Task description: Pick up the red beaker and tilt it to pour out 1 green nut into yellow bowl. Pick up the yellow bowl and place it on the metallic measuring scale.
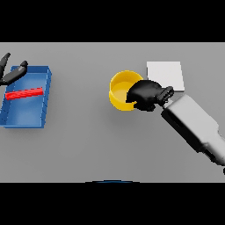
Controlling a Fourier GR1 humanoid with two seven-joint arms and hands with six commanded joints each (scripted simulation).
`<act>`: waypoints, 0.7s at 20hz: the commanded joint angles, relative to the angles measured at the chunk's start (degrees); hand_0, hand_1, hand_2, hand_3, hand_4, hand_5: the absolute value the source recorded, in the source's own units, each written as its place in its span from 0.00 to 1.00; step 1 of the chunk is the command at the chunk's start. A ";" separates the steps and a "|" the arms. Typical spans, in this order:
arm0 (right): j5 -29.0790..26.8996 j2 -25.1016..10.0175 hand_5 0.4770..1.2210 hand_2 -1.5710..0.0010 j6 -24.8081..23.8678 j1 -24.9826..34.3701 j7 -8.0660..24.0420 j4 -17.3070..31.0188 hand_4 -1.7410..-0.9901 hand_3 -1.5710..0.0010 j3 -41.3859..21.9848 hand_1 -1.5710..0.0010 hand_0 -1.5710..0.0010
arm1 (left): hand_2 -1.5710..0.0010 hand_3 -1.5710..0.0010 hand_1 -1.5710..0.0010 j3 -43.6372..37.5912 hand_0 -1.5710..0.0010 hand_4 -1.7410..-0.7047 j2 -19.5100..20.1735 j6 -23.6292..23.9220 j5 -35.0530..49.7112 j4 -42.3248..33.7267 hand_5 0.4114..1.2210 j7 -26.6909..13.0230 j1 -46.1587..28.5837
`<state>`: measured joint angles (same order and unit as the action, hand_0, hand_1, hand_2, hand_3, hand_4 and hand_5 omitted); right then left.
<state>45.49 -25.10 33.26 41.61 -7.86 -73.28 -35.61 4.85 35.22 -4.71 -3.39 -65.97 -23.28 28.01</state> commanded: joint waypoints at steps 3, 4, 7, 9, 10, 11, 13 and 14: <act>-0.60 0.36 1.00 0.05 1.44 -0.31 3.14 -2.66 0.00 0.25 0.48 0.00 0.00 | 1.00 1.00 1.00 -0.58 1.00 0.91 -0.17 0.06 0.77 0.01 0.36 -0.38 0.09; -0.83 0.21 1.00 0.04 1.42 -0.33 3.17 -3.30 0.00 0.25 0.86 0.00 0.00 | 1.00 1.00 1.00 -0.61 1.00 0.91 0.04 -0.18 0.66 0.45 0.36 -0.07 0.30; -1.04 -1.36 1.00 0.05 1.26 0.60 5.67 -2.65 0.00 0.24 3.17 0.00 0.02 | 1.00 1.00 1.00 -0.83 1.00 0.90 0.05 -0.12 1.41 -1.14 0.37 -0.89 -0.60; -1.16 -3.06 1.00 0.04 -0.79 1.71 3.64 -1.01 0.00 0.25 4.79 0.00 0.01 | 1.00 1.00 1.00 -1.28 1.00 0.88 0.28 -0.10 2.03 -1.92 0.38 -2.22 -0.50; -0.85 -2.77 1.00 0.03 -2.03 2.89 4.33 0.62 0.00 0.26 5.37 0.00 0.01 | 1.00 1.00 1.00 -1.25 1.00 0.88 0.04 -0.20 2.24 -1.91 0.39 -2.59 -0.18; -0.65 -3.71 1.00 0.03 -3.32 3.39 3.06 2.13 0.00 0.26 6.07 0.00 0.01 | 1.00 1.00 1.00 -1.13 1.00 0.87 0.06 -0.02 2.05 -2.17 0.40 -2.45 -0.63; -0.16 -4.68 1.00 0.02 -5.74 4.25 1.97 5.78 0.00 0.27 7.07 0.00 0.01 | 1.00 1.00 1.00 -0.93 1.00 0.87 -0.37 0.15 1.85 -1.63 0.40 -3.04 -0.25; 0.37 -4.57 1.00 0.02 -6.98 4.72 2.38 7.78 0.00 0.27 7.24 0.00 0.00 | 1.00 1.00 1.00 -0.96 1.00 0.87 -0.14 0.07 1.89 -2.13 0.40 -2.47 -0.60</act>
<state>45.89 -29.67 26.29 46.30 -5.20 -65.48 -28.37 3.89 35.08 -4.63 -1.50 -68.11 -25.69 27.40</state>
